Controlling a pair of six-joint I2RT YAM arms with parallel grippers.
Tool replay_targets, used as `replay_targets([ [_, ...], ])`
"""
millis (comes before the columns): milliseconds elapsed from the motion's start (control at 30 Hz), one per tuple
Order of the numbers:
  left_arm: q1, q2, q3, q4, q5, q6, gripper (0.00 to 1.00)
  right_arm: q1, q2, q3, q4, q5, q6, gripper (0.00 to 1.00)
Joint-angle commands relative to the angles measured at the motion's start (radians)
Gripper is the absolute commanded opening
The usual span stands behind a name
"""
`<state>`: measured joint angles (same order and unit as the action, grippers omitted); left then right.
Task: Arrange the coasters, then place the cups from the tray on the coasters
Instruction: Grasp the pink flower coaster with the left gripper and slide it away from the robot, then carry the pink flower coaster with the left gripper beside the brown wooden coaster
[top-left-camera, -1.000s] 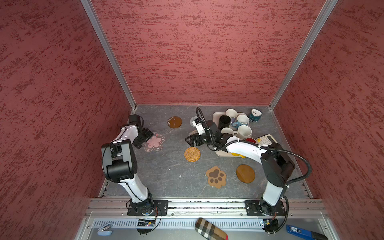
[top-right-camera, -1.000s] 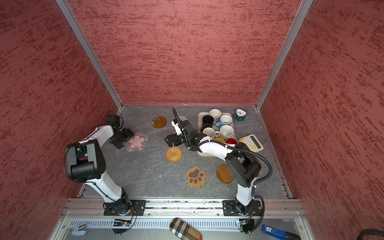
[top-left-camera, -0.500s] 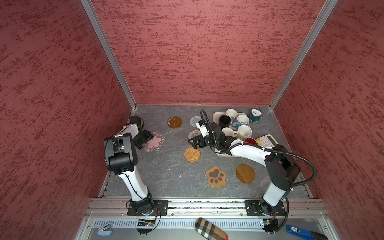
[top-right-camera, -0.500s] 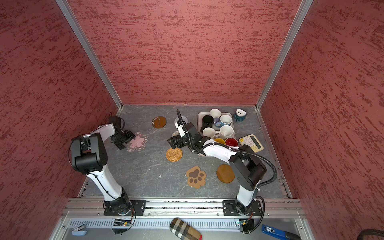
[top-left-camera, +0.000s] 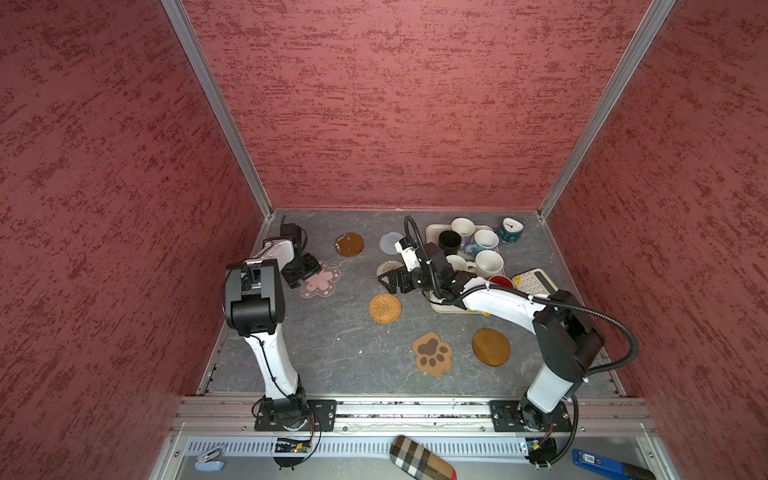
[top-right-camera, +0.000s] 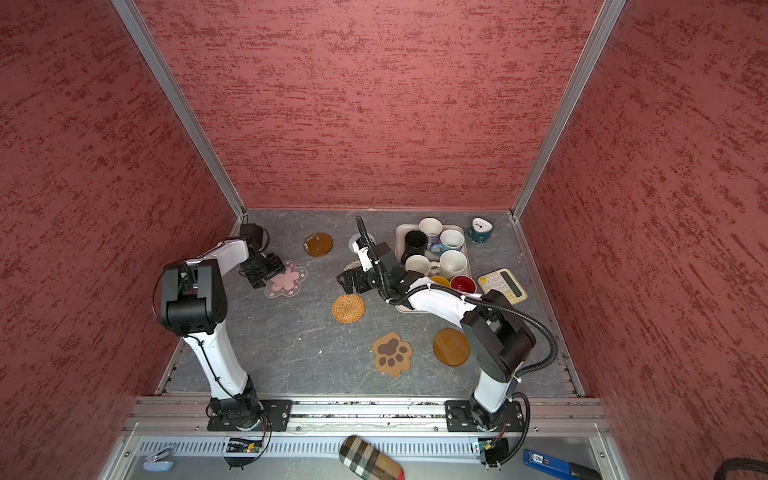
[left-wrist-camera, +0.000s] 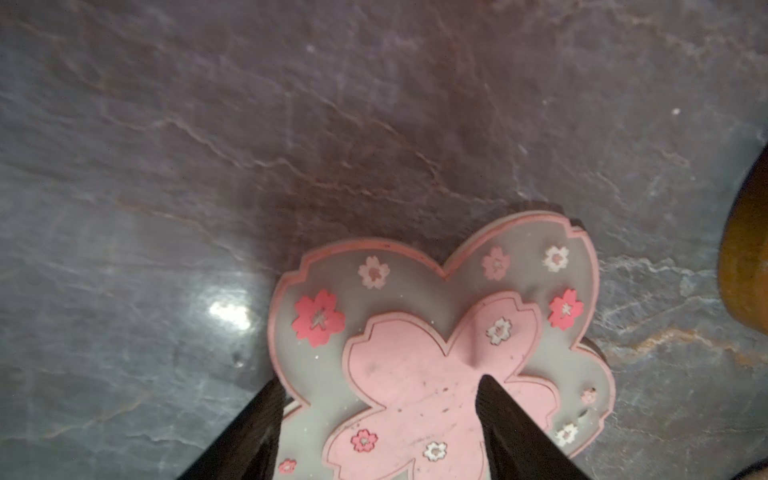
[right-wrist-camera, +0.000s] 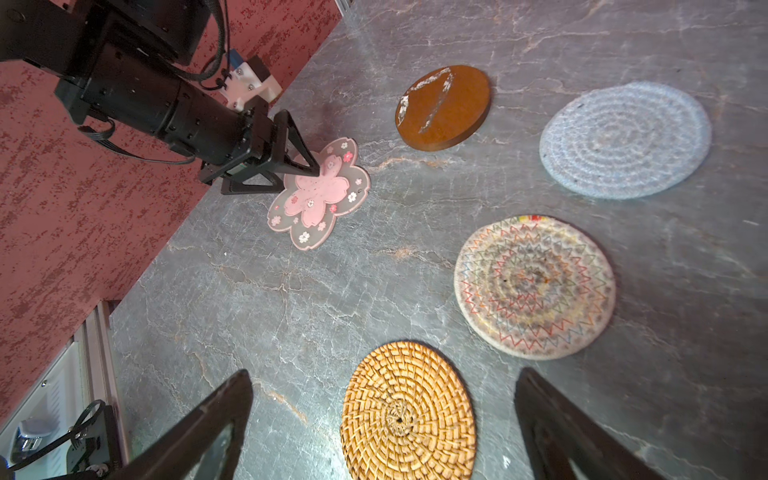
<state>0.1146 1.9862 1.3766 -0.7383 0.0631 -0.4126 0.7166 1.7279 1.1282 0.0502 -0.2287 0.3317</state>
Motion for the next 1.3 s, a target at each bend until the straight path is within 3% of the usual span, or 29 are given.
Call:
replay_targets([
  [0, -0.056, 0.047, -0.017, -0.021, 0.011, 0.010, 0.73, -0.006, -0.043, -0.011, 0.020, 0.028, -0.016, 0.99],
  [333, -0.171, 0.050, -0.037, -0.006, 0.011, -0.024, 0.72, -0.008, -0.057, -0.013, 0.019, 0.034, -0.014, 0.99],
  [700, -0.240, 0.010, -0.096, 0.015, 0.004, -0.066, 0.70, -0.009, -0.068, -0.015, 0.022, 0.034, -0.007, 0.99],
  [933, -0.265, -0.034, -0.157, 0.033, 0.006, -0.091, 0.59, -0.009, -0.081, -0.022, 0.026, 0.034, -0.003, 0.99],
  [1100, -0.277, -0.065, -0.202, 0.042, 0.013, -0.109, 0.57, -0.010, -0.084, -0.022, 0.027, 0.035, -0.002, 0.99],
  [1267, -0.288, -0.130, -0.217, 0.033, 0.007, -0.116, 0.62, -0.009, -0.083, -0.022, 0.028, 0.034, -0.001, 0.99],
])
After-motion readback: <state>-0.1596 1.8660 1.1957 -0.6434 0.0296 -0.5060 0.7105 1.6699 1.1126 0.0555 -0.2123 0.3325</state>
